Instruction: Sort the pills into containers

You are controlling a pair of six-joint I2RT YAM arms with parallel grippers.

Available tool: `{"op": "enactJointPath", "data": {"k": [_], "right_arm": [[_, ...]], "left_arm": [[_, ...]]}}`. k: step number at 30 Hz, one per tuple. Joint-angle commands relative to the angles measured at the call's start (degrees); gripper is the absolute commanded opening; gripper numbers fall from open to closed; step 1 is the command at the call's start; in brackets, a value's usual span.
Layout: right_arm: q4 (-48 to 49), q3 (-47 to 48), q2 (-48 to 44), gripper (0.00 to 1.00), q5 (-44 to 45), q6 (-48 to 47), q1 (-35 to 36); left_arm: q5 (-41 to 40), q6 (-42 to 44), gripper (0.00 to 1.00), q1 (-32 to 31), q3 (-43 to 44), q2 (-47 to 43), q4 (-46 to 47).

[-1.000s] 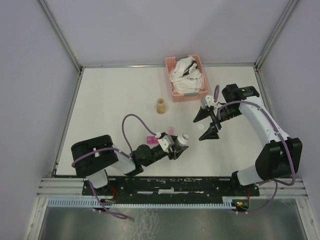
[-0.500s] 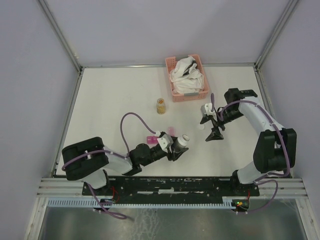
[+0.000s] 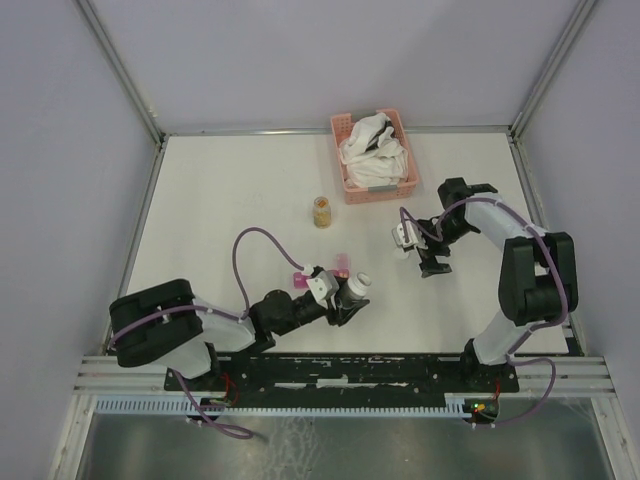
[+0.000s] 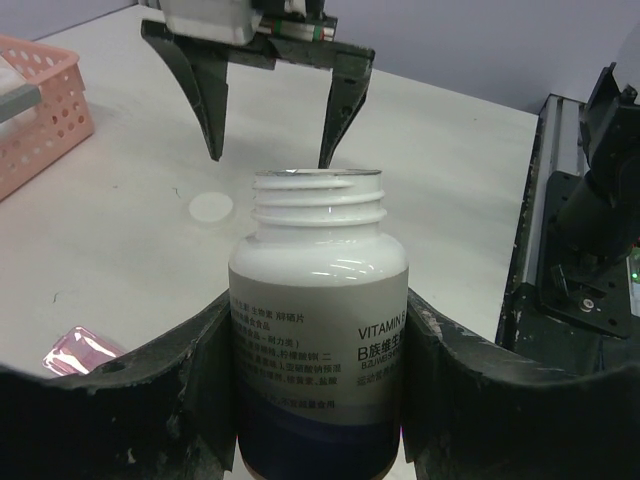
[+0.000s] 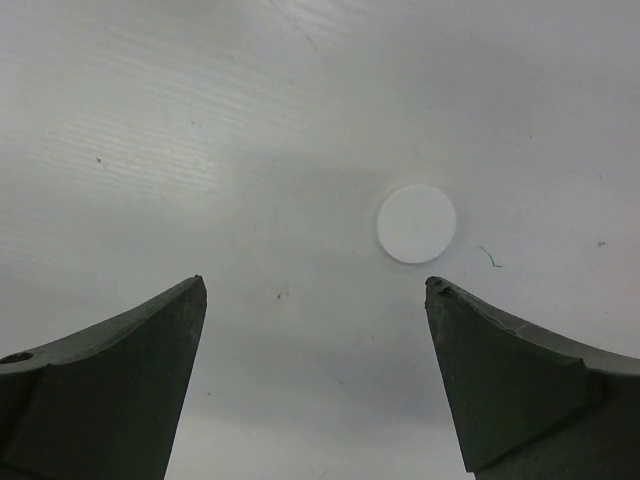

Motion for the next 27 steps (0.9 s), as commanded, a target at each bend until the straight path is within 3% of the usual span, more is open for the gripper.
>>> {"op": "enactJointPath", "data": {"k": [1, 13, 27], "right_arm": [[5.3, -0.2, 2.5, 0.99, 5.7, 0.3, 1.6], [11.9, 5.0, 10.7, 0.94, 7.7, 8.9, 6.8], [8.7, 9.8, 14.7, 0.74, 8.1, 10.6, 7.0]], "left_arm": [[0.0, -1.5, 0.03, 0.1, -0.3, -2.4, 1.7], [-0.1, -1.2, 0.03, 0.1, -0.5, -3.8, -0.5], [-0.2, -1.4, 0.03, 0.1, -0.9, -5.3, -2.2]]}}
